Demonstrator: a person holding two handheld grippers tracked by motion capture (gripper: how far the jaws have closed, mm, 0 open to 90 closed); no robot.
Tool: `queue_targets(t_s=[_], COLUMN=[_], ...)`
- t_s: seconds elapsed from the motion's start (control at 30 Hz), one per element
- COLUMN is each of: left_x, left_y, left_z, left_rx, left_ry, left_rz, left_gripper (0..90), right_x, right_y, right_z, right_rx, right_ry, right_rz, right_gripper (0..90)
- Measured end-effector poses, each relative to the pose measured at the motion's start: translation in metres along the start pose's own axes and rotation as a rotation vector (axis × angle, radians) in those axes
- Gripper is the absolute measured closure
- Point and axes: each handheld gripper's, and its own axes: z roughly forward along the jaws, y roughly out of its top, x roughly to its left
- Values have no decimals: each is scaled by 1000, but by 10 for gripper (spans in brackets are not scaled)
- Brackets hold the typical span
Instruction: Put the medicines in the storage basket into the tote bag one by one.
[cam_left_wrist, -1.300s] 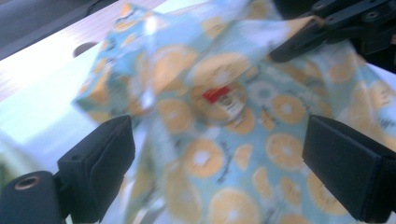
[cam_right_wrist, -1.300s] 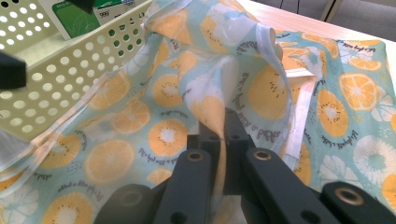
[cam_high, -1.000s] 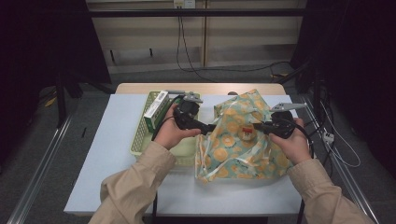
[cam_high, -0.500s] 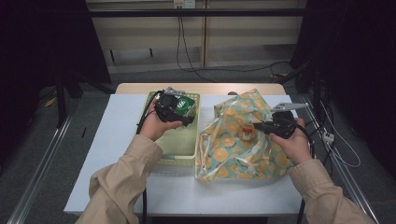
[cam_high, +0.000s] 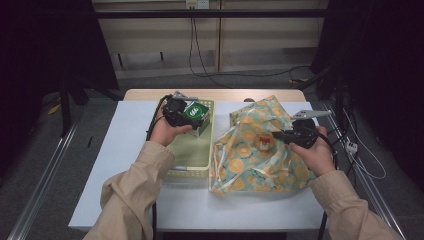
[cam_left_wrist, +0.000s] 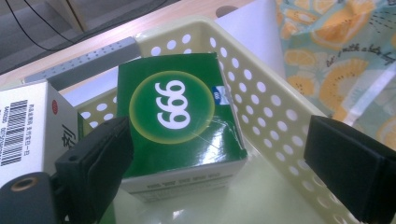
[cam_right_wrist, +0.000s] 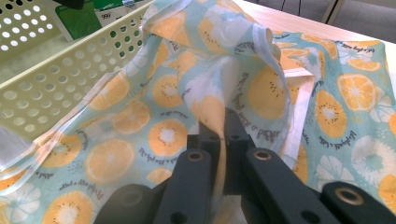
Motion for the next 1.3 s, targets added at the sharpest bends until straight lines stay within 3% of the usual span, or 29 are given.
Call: queue_targets(t_s=[0.13,0.2,0.23,0.33,0.5,0.57,0.6,0.7,0.87,1.07,1.1,1.13,1.3], left_x=[1,0,1,3,7,9,8,10,8,7,5,5,0], left_y=[1,2,2,1,-2,-4,-5,-7,-7,-5,-5,-4,2], left_z=[5,7,8,10,18,22,24,31,39,31,29,26,5], left_rx=[21,25,25,28,52,69,72,89,109,123,115,121,86], left_ry=[10,55,36,32,67,63,94,75,96,87,103,78,57], left_rz=[7,3,2,9,-5,-6,-4,-9,-6,-45,-55,-49,-41], left_gripper=[72,69,67,64,59,62,61,64,103,150,152,154,157], right_x=[-1,-1,-2,-1,-1,-1,-1,-2,-3,-3,-3,-2,-2], right_y=[0,0,0,0,0,0,0,0,0,-1,-1,-1,-3], right_z=[-1,-1,0,1,3,3,3,3,3,3,3,3,4], right_rx=[0,-3,-2,0,2,3,3,5,3,0,-1,2,2], right_ry=[1,1,1,3,6,6,6,4,4,4,4,6,0], right_rz=[0,2,2,1,-1,0,0,3,4,3,4,2,9], right_gripper=[900,900,900,900,900,900,900,900,900,900,900,900,900])
